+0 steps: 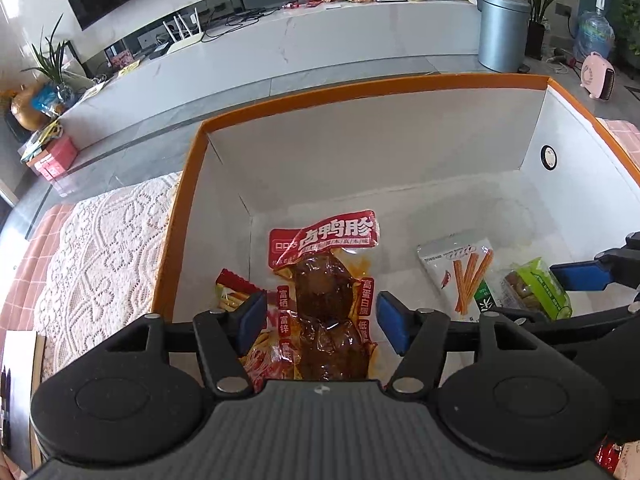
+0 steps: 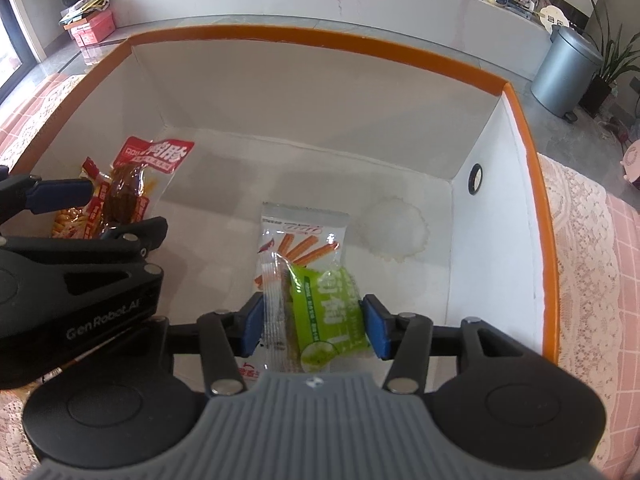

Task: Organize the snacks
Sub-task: 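Open both tools to release the snacks and withdraw from the box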

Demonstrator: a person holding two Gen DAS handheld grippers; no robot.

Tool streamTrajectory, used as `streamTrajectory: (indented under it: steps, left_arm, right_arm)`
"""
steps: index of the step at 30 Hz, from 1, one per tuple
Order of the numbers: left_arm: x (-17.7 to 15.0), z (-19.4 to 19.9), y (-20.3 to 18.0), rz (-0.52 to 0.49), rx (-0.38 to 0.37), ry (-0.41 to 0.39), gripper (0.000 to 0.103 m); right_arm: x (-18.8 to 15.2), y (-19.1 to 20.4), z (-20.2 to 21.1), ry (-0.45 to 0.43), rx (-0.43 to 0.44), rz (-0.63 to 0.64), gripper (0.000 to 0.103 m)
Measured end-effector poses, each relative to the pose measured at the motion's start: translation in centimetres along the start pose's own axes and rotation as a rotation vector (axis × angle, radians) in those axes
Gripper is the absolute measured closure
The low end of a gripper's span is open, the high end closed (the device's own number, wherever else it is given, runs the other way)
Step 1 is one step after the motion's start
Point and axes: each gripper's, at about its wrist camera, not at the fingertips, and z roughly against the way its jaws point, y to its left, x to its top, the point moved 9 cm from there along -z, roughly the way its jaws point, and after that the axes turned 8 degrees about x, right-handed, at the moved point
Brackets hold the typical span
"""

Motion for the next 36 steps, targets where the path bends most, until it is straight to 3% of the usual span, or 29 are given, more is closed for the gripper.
streamTrajectory:
  steps: [3,13,20,30,36]
  left_arm:
    - [0.1,0.3,0.2,0.012,0.001,-0.005,0.028]
    - [0.4,2.6,0.9,0.042,0.002,-0.048,0.018]
    - [0.5,4.8,1.4,0.051,0.008,-0.085,0.014]
    - [0.2,9.2,1.7,0.063,0.002,-0.152,0.014]
    - [-1.5,12.2,2.4,0.118,-0.058,-0.177,0.014]
  right_arm:
    - [0.2,0.1,0.3,-0.004,-0.025,0.024,0.044]
    - [0.6,0.4,2.7,-0.031,-0.069,0.075,0.034]
    - [0.3,0.7,4.9,-0.061,-0.107,0.091,0.021]
    - [-0.8,1.6,9.7,-0.110,-0.119,0.113,0.015]
    - [-3.2,2.1,12.8,-0.134,-0.109,0.118,0.013]
